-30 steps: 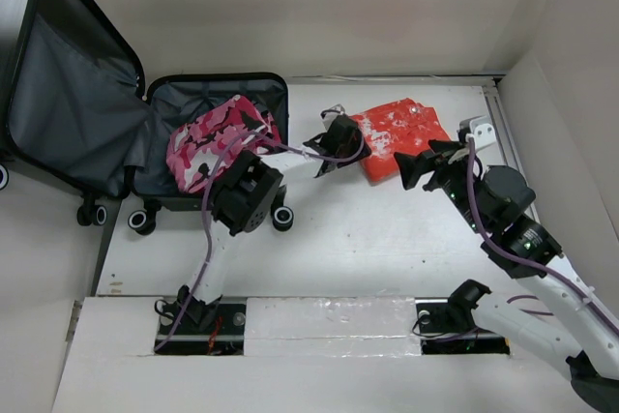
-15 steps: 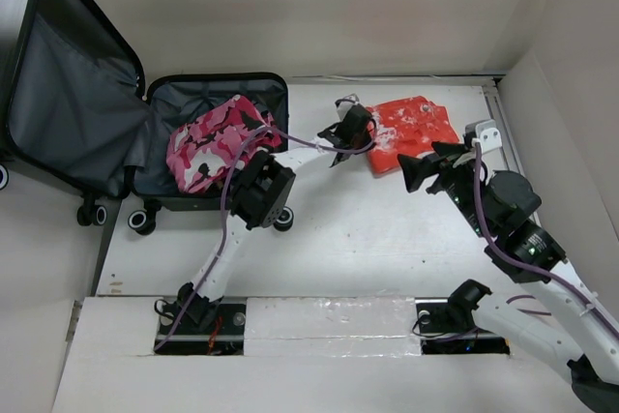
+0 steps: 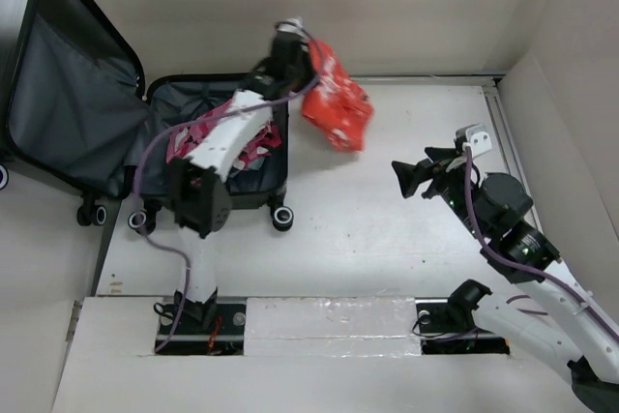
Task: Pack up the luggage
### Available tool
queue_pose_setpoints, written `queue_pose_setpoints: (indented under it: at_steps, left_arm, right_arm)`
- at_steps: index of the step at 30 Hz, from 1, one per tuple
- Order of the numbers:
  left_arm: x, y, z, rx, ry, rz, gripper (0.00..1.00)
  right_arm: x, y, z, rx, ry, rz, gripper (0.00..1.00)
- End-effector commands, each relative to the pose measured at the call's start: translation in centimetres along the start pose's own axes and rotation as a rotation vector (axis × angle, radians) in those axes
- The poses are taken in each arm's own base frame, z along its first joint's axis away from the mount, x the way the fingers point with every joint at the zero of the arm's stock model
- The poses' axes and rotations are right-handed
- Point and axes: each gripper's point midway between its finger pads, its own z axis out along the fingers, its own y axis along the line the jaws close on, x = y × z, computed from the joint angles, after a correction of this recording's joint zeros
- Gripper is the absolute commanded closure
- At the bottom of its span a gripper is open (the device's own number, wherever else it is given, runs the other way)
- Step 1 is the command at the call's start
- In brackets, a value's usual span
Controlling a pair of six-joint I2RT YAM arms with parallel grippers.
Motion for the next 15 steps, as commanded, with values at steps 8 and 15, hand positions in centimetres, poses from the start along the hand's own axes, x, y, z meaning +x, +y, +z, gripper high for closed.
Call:
queue_pose_setpoints:
  at_steps: [8,15]
  left_arm:
    - [-12.5,20.8,-14.9,-0.222,-0.317,-0.294,1.00]
    - [-4.4,28.9,-17.2,-0.401,-0.269,-0.434,1.00]
  right_arm:
    - [-2.1,1.6,-1.1,-0.094,-0.093,0.020,0.14]
    - [-2.8,1.4,-2.2,-0.098,-0.128,0.026,0.14]
